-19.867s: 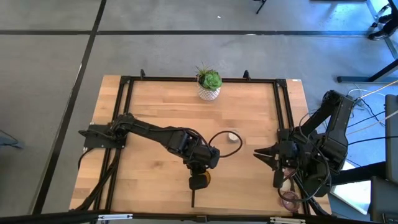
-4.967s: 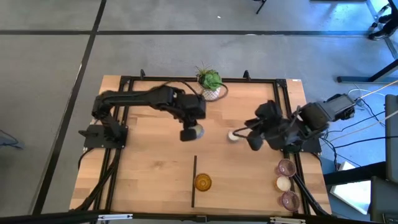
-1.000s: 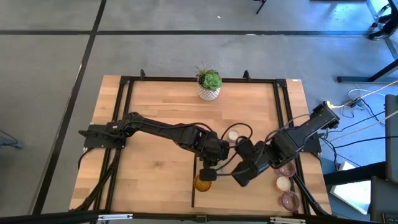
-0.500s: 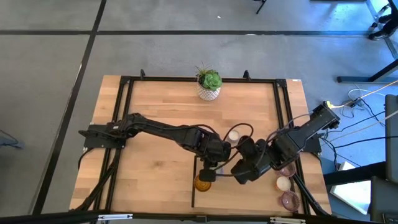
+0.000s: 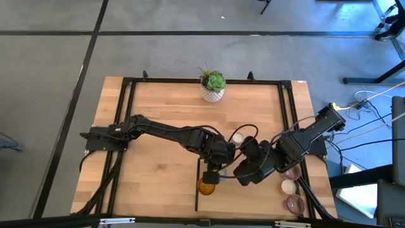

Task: Pick & Place candle stick holders
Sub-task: Put the dark blue scented candle on the shelf aligned with the yellow glass candle holder

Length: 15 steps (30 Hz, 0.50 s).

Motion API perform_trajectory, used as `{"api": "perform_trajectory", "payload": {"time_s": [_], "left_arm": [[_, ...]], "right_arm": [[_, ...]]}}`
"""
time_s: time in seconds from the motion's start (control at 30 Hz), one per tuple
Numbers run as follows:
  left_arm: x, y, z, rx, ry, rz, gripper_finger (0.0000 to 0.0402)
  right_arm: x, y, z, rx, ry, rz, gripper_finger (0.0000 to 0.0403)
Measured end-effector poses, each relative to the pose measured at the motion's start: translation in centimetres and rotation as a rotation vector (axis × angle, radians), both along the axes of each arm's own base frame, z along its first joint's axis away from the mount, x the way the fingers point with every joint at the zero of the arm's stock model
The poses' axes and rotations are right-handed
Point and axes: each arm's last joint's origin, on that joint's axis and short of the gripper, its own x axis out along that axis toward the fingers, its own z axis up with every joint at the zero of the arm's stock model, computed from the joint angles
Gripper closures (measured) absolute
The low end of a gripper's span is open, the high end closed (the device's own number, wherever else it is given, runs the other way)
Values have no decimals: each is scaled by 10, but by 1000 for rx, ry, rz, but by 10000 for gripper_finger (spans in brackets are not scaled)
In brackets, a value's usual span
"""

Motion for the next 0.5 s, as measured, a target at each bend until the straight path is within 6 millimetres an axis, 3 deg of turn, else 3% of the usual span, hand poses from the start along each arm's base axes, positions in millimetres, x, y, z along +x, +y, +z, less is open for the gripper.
{"api": "perform_trajectory", "payload": {"time_s": [0.5], "left_arm": [[0, 1, 0, -27, 5, -24, 386]], "right_arm": [[1, -1, 0, -9, -11, -12, 222]]}}
